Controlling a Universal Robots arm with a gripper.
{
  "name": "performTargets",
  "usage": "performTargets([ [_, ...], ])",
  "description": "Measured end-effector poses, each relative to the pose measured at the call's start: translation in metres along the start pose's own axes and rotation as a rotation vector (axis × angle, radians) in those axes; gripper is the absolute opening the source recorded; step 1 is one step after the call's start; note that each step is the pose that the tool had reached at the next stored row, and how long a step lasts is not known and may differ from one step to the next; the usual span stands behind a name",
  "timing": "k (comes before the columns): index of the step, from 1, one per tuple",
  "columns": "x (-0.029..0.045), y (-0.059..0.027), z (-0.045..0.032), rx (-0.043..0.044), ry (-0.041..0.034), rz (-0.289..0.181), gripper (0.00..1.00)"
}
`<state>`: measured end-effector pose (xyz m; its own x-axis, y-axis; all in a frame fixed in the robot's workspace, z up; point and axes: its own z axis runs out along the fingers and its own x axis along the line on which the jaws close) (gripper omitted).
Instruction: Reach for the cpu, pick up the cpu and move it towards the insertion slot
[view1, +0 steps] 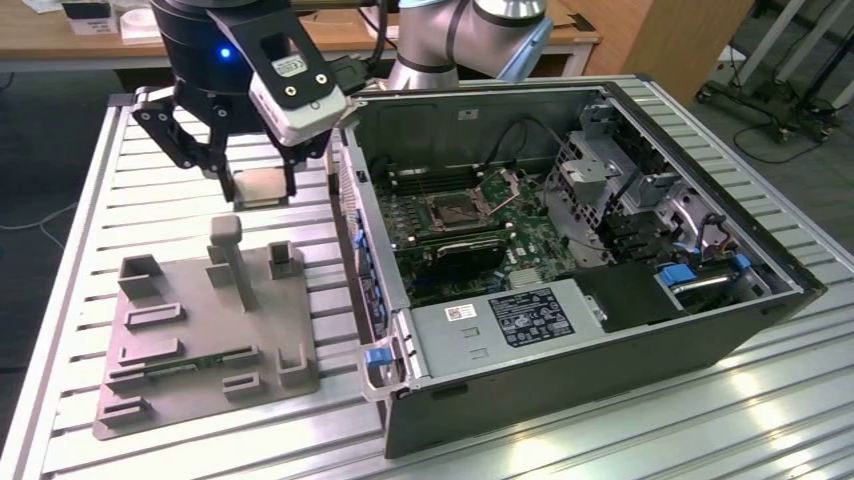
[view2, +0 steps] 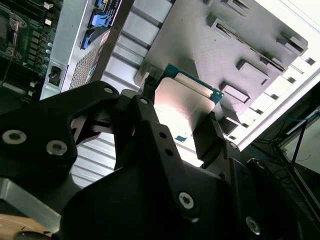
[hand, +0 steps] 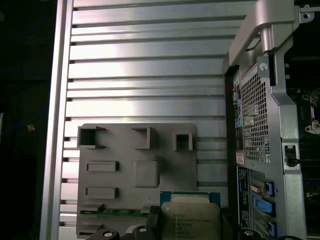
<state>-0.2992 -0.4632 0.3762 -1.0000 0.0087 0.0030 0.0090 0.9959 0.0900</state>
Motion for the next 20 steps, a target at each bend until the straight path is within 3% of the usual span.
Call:
performTargets([
  [20,-0.0061,0.0001,0.0000,0.0000,0.0000,0.000,0.54],
])
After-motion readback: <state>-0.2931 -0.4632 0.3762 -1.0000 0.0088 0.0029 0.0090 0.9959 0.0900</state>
